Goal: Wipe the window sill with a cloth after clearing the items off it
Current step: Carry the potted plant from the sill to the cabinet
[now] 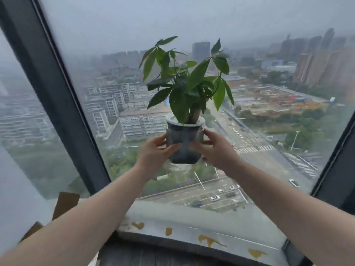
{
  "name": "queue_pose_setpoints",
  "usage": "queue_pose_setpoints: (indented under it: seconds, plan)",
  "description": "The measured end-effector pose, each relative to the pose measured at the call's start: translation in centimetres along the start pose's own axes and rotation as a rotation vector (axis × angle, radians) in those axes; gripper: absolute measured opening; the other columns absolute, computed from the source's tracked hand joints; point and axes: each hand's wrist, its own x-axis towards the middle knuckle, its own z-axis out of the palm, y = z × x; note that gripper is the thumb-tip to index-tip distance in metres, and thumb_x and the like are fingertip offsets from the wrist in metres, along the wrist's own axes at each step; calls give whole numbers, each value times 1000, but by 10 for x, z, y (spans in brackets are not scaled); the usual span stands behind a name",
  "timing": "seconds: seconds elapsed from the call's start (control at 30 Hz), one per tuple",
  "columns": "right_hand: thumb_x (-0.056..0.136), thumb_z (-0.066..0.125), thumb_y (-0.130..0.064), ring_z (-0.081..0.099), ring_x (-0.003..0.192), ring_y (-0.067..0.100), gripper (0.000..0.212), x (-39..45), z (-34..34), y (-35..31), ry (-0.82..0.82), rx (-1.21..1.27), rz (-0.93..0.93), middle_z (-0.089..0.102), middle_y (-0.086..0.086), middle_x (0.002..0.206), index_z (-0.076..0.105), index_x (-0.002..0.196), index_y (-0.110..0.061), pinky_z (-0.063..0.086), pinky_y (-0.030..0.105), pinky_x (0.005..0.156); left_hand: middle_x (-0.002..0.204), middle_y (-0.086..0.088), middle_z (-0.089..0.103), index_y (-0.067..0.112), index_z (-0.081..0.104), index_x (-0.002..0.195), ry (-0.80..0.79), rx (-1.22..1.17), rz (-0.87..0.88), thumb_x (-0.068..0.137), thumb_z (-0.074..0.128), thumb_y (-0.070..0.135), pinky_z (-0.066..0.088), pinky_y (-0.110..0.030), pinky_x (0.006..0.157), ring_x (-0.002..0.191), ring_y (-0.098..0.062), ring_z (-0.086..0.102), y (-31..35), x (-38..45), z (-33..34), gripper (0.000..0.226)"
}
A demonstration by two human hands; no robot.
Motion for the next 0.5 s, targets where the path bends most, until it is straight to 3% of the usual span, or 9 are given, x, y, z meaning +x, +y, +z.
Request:
queue_pose_setpoints:
  seconds: [0.1, 0.2, 0.27, 0.37, 0.43, 0.5]
  plan:
    - [84, 70, -34, 65, 100, 17, 55, -29, 8, -41, -61, 35, -89, 65, -7, 111, 51, 135, -26, 55, 44, 88, 96, 13, 73, 49, 65, 85, 133, 43, 2, 72, 81, 30, 56, -27, 75, 78, -6, 67, 32, -45, -35, 28]
    - [83, 71, -36, 65, 104, 21, 65, -56, 22, -73, -123, 45, -137, 65, -2, 117, 45, 141, -22, 54, 48, 89, 91, 14, 75, 53, 71, 76, 256, 92, -11, 60, 83, 47, 58, -42, 85, 85, -12, 71, 52, -91, -68, 22]
    - [82, 72, -38, 65, 103, 21, 66, -73, 35, -96, -180, 55, -170, 66, -1, 114, 46, 141, -22, 55, 48, 87, 90, 13, 76, 57, 69, 75, 343, 109, -21, 52, 81, 55, 58, -46, 82, 84, -13, 72, 64, -121, -94, 26]
    - [80, 72, -42, 67, 99, 21, 71, -102, 65, -135, -292, 81, -202, 66, 3, 114, 42, 143, -26, 57, 46, 84, 95, 9, 75, 44, 73, 93, 461, 149, -50, 50, 79, 59, 58, -45, 83, 87, -16, 72, 80, -173, -137, 46]
    - [80, 73, -44, 67, 98, 21, 74, -127, 90, -163, -362, 98, -238, 66, 5, 116, 40, 144, -26, 57, 45, 85, 105, 3, 74, 26, 71, 114, 538, 203, -65, 61, 81, 53, 58, -44, 84, 93, -18, 70, 90, -212, -169, 60]
    - [79, 72, -45, 67, 97, 21, 77, -155, 118, -192, -433, 101, -291, 66, 6, 116, 39, 145, -25, 58, 43, 84, 115, 0, 71, 19, 66, 122, 619, 260, -74, 71, 76, 47, 58, -44, 86, 100, -21, 67, 97, -252, -204, 60]
